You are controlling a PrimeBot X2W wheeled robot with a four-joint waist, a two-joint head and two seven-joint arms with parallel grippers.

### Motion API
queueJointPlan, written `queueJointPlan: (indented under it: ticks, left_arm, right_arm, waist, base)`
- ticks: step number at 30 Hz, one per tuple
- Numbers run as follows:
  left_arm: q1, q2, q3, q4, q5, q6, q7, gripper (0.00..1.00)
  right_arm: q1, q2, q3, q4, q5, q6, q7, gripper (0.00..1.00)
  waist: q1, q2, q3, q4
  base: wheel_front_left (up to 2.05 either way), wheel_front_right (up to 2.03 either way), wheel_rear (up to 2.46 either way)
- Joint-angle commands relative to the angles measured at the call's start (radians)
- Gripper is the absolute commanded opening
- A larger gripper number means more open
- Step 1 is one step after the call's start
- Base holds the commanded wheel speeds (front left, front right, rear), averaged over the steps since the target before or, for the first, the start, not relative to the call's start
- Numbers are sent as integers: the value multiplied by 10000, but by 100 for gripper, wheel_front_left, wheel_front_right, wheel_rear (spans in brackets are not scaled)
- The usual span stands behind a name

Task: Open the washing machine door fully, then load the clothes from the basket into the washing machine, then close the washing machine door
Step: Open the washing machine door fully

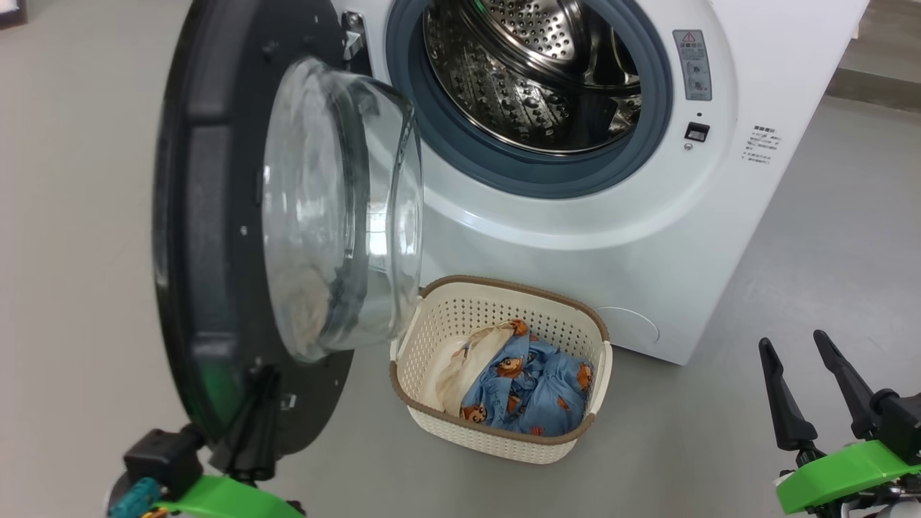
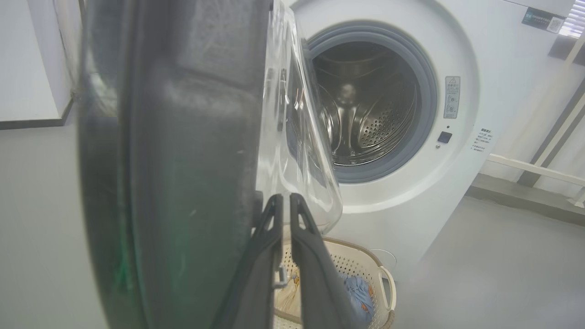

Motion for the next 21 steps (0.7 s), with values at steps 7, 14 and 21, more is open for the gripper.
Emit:
queueJointPlan:
  ticks: [7,14,21]
  left_arm:
    - [-569,689,1045,212,-314,100,-241,0]
    - [-1126,1040,1409,1003,-265,2,-517,0]
    - [-1814,1288,1959,1841,-240,49,-722,0]
  right_arm:
    - [-65,-348,160,-272,-29,44,-120,100]
    - [-3,-349,121,-297,-49,44,-120,100]
    - [-79,-387,142,-359,-75,44,-120,100]
  waist:
    - [0,-1,1,47]
    - [0,-1,92,101]
    - [0,-1,394,102]
  base:
    - [0,0,0]
    - [0,0,0]
    - [0,0,0]
